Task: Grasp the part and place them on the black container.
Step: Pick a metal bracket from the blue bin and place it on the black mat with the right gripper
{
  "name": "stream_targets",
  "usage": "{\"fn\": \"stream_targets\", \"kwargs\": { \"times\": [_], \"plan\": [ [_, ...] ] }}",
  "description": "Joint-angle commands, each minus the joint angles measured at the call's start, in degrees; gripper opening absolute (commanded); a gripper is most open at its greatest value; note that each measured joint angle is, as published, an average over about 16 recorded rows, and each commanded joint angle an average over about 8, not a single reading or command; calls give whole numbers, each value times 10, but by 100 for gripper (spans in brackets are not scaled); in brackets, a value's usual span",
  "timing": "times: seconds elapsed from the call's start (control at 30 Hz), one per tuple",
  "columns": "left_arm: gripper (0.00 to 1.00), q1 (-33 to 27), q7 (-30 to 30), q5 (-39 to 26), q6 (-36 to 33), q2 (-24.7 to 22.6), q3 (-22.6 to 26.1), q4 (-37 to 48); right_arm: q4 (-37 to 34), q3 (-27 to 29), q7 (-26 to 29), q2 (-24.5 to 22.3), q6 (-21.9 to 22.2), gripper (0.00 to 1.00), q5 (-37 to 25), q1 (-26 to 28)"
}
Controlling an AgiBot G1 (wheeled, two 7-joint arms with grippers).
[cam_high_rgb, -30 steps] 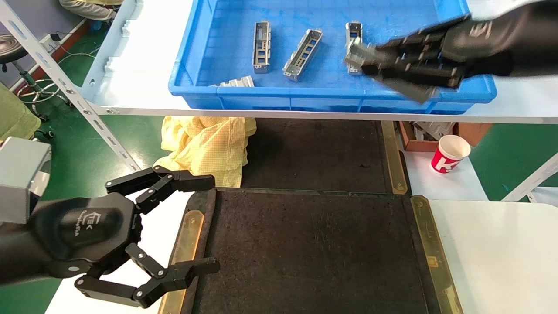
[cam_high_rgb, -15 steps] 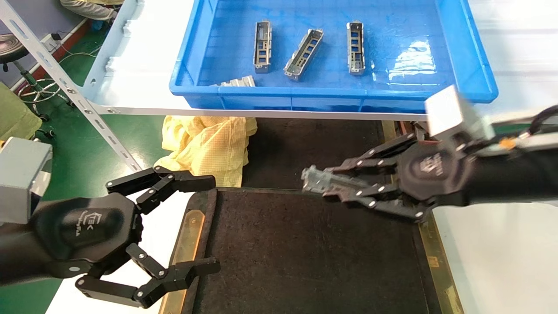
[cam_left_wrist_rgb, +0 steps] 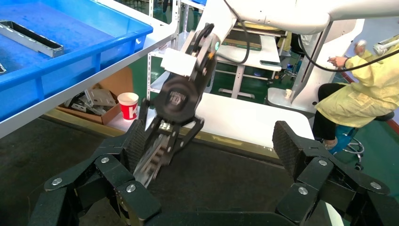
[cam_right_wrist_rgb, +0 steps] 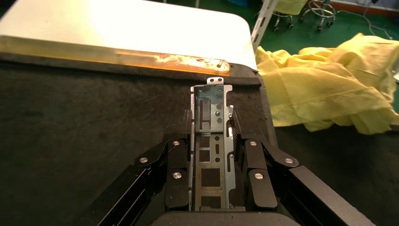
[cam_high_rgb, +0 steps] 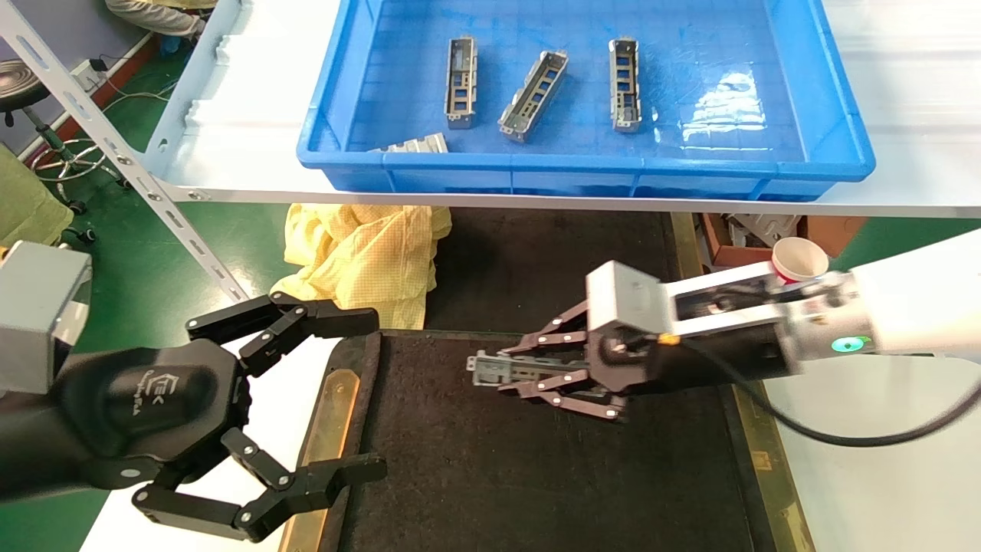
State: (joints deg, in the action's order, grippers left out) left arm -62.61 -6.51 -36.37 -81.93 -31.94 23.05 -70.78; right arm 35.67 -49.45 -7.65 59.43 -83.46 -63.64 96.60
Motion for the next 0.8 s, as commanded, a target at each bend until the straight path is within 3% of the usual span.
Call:
{"fn": "stream_targets", "kwargs": {
  "times": [0.03, 0.57, 0.8],
  "plan": [
    [100, 0, 0, 0, 0, 0, 0, 0, -19, -3, -16, 20, 10, 0, -5, -4],
    [100, 0, 0, 0, 0, 0, 0, 0, -200, -19, -128, 162, 68, 0, -33, 2],
    [100, 0, 0, 0, 0, 0, 0, 0, -212, -27, -143, 186, 112, 0, -28, -16]
  ]
}}
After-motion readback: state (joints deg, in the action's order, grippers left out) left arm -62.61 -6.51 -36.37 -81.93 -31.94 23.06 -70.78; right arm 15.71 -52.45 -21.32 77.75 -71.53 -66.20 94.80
